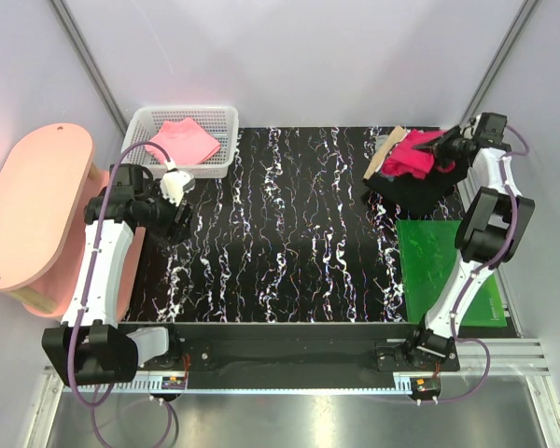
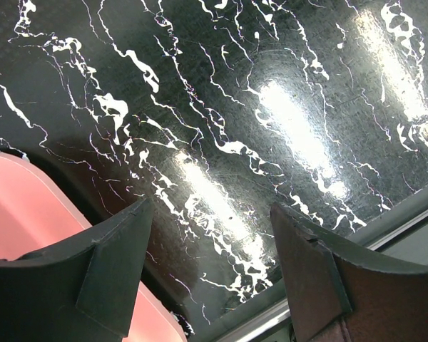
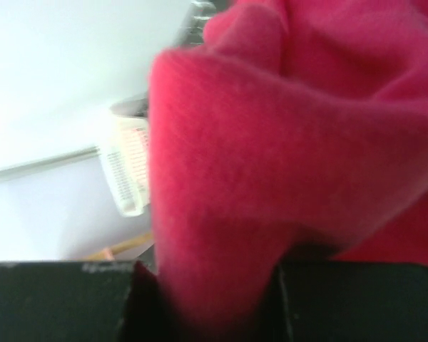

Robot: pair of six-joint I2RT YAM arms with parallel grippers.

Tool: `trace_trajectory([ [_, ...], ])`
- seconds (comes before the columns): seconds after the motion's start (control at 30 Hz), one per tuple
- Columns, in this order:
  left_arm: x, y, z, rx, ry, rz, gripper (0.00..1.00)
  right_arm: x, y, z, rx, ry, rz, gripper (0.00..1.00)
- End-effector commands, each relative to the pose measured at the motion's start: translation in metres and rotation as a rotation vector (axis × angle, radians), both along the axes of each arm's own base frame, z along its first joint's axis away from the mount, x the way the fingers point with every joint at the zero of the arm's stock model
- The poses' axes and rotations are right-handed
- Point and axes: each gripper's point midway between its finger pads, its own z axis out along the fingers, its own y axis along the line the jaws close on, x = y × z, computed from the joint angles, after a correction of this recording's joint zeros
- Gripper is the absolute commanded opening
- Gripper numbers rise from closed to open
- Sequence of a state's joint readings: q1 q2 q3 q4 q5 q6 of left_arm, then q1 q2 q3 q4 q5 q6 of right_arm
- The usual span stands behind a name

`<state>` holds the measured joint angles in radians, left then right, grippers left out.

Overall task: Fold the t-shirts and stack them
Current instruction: Put the neatly folded tshirt into the corner of the board with the right arm, then smooth out wrinkles on the folded tshirt

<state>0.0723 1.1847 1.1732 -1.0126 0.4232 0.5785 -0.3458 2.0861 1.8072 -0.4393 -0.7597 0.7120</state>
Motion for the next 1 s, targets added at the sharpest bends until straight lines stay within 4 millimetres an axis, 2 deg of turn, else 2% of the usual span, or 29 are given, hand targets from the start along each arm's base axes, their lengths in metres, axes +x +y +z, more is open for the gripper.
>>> trace_trajectory([
  [0.0,0.006,-0.003,0.012,-0.022,-0.048,-0.022,0.72,-0.018,-0.017,-0.065,-0.066,0.230,-0.057,0.24],
  [0.07,0.007,-0.004,0.014,-0.027,-0.054,-0.026,0.72,-0.029,-0.017,-0.078,-0.069,0.304,-0.052,0.42],
  [0.13,0.007,-0.004,0.016,-0.031,-0.059,-0.027,0.72,-0.033,-0.022,-0.084,-0.106,0.341,-0.073,0.65],
  [0.17,0.007,-0.004,0.016,-0.031,-0.058,-0.027,0.72,-0.039,-0.024,-0.084,-0.121,0.369,-0.084,0.79],
  [0.2,0.007,-0.004,0.016,-0.031,-0.060,-0.029,0.72,-0.041,-0.031,-0.081,-0.161,0.379,-0.111,1.00],
  [0.23,0.008,-0.004,0.016,-0.029,-0.060,-0.029,0.72,-0.040,-0.036,-0.072,-0.190,0.371,-0.129,1.00],
  [0.27,0.007,-0.004,0.016,-0.027,-0.059,-0.028,0.72,-0.047,-0.045,-0.071,-0.235,0.413,-0.168,1.00],
  [0.33,0.006,-0.003,0.015,-0.024,-0.058,-0.027,0.72,-0.047,-0.056,-0.043,-0.282,0.389,-0.222,1.00],
  [0.37,0.006,-0.003,0.016,-0.024,-0.060,-0.029,0.72,-0.052,-0.063,-0.036,-0.309,0.411,-0.263,1.00],
  [0.43,0.004,-0.004,0.016,-0.026,-0.061,-0.030,0.72,-0.053,-0.065,0.002,-0.310,0.345,-0.316,1.00],
  [0.53,0.002,-0.002,0.016,-0.022,-0.062,-0.027,0.72,-0.051,-0.056,0.055,-0.281,0.229,-0.316,1.00],
  [0.63,0.001,-0.002,0.018,-0.019,-0.068,-0.027,0.73,-0.052,-0.045,0.096,-0.259,0.132,-0.287,1.00],
  [0.7,0.002,-0.004,0.021,-0.039,-0.065,-0.022,0.72,-0.048,-0.033,0.115,-0.221,0.060,-0.235,1.00],
  [0.73,0.003,-0.005,0.024,-0.053,-0.066,-0.022,0.73,-0.045,-0.026,0.117,-0.206,0.043,-0.206,1.00],
  [0.77,0.003,-0.006,0.026,-0.064,-0.059,-0.022,0.73,-0.041,-0.023,0.112,-0.188,0.055,-0.187,1.00],
  [0.83,0.005,-0.007,0.029,-0.073,-0.053,-0.021,0.72,-0.035,-0.023,0.108,-0.184,0.054,-0.178,1.00],
  [0.87,0.007,-0.006,0.031,-0.075,-0.051,-0.019,0.72,-0.028,-0.017,0.097,-0.157,0.065,-0.147,1.00],
  [0.93,0.010,-0.005,0.034,-0.075,-0.053,-0.010,0.72,-0.015,-0.012,0.089,-0.126,0.050,-0.109,1.00],
  [0.97,0.012,-0.004,0.034,-0.075,-0.051,-0.006,0.72,-0.003,-0.009,0.066,-0.104,0.081,-0.084,1.00],
])
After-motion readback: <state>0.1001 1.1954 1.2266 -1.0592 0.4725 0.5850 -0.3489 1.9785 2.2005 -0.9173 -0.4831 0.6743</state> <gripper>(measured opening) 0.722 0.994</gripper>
